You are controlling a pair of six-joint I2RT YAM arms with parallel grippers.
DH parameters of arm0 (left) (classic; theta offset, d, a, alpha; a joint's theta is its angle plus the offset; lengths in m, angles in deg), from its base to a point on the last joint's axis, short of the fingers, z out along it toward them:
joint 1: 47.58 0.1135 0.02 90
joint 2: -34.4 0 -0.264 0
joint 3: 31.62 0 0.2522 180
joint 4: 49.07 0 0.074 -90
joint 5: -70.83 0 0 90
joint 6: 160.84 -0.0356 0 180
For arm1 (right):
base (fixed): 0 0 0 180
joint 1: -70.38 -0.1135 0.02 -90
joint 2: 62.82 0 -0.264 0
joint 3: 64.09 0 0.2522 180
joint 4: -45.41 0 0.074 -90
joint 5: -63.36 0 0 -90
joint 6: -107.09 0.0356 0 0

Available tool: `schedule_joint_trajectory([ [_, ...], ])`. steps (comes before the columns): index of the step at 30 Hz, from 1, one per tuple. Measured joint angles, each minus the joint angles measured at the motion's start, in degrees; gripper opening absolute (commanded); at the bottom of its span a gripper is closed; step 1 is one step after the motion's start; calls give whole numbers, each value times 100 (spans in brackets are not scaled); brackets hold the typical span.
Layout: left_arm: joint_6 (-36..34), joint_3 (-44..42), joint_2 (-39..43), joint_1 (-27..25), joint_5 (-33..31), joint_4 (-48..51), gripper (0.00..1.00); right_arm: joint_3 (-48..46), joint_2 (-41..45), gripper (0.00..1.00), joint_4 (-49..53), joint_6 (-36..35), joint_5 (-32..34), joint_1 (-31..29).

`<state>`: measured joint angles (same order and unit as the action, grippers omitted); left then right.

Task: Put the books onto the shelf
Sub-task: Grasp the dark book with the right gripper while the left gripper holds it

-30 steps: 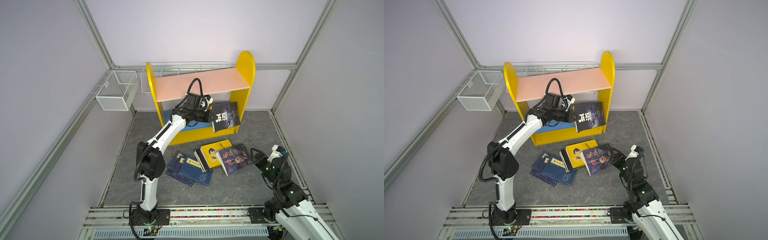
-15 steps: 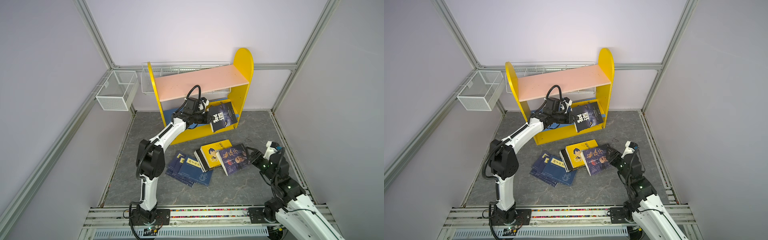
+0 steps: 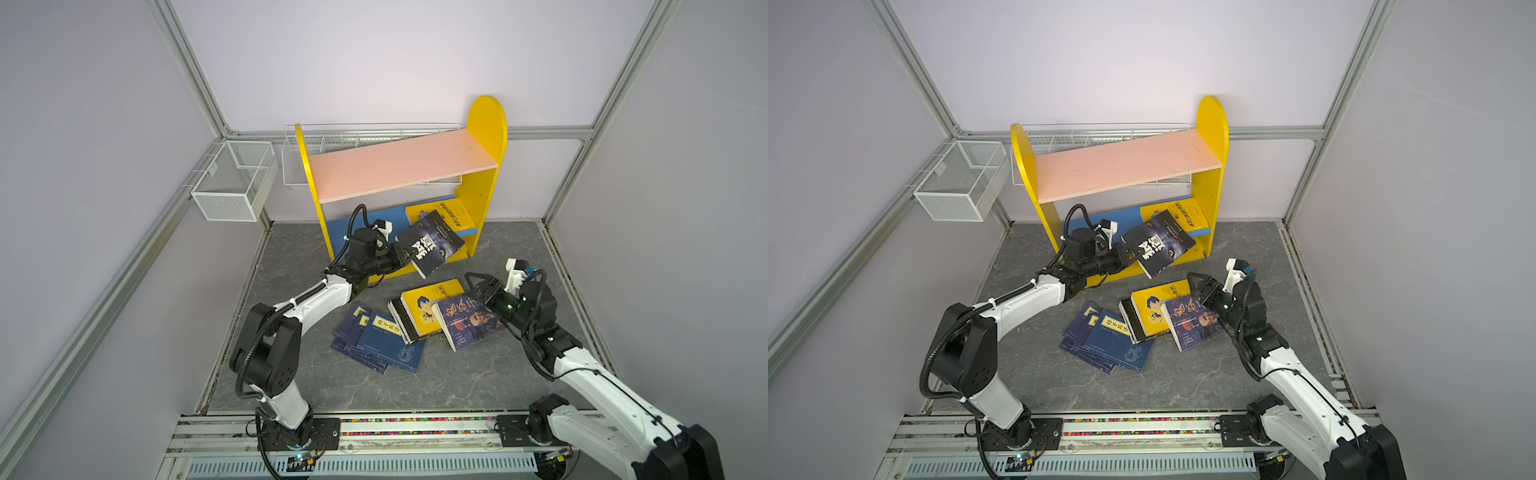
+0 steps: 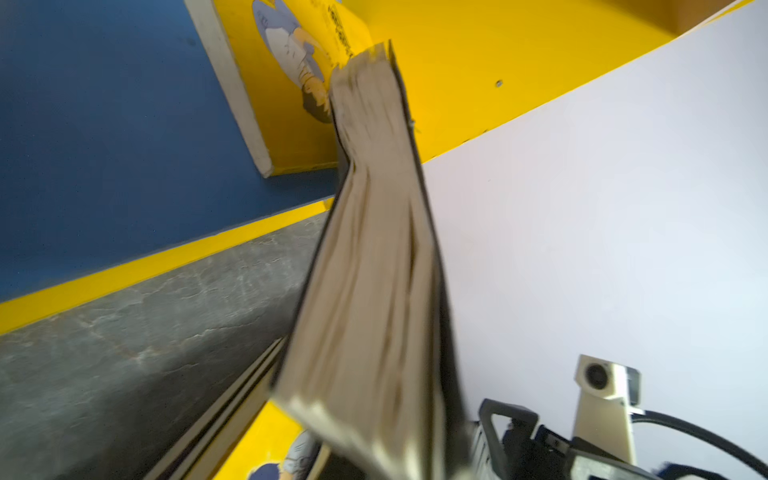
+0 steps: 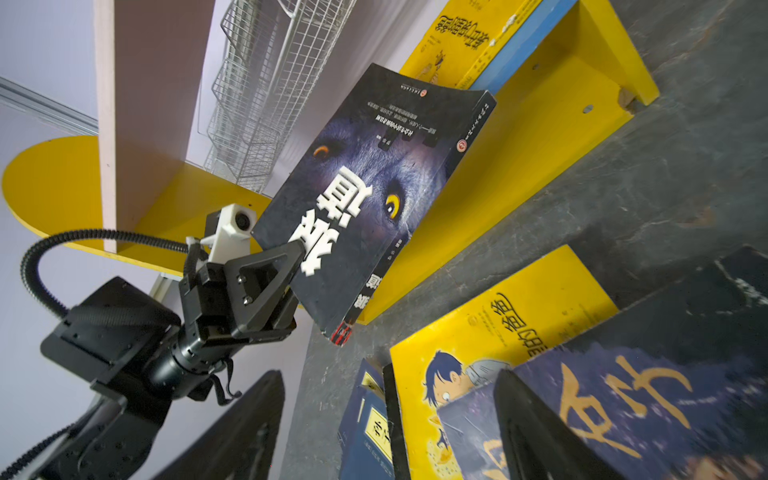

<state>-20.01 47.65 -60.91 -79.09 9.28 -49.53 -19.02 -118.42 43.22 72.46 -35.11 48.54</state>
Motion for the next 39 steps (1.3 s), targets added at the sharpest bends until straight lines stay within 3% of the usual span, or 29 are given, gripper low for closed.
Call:
schedule_joint_trajectory([
  [11, 863, -839, 614, -549, -35, -1344, 0, 136, -758, 75, -1108, 385, -195, 0],
  [13, 918, -964, 638, -632, -55, -1438, 0, 142, -848, 67, -1307, 459, -221, 0],
  [19, 1154, -1152, 640, -780, -142, -1731, 0, 140, -1078, 30, -1733, 675, -317, 11],
  [26, 1257, -1178, 634, -776, -184, -1991, 0, 138, -1075, 8, -2291, 925, -372, 9],
  [29, 1244, -1178, 634, -776, -184, -1980, 0, 138, -1036, 6, -2310, 914, -385, 11],
  [30, 1196, -1176, 634, -776, -186, -1941, 10, 138, -1023, 6, -2288, 911, -391, 9],
  [33, 894, -1126, 691, -791, -208, -1508, 74, 138, -962, 6, -2199, 824, -411, 9],
  [35, 544, -1036, 850, -828, -382, -872, 85, 136, -890, 6, -2076, 737, -442, 9],
  [39, -310, -866, 1580, -863, -1399, 664, 89, 125, -647, 6, -1685, 538, -444, 55],
])
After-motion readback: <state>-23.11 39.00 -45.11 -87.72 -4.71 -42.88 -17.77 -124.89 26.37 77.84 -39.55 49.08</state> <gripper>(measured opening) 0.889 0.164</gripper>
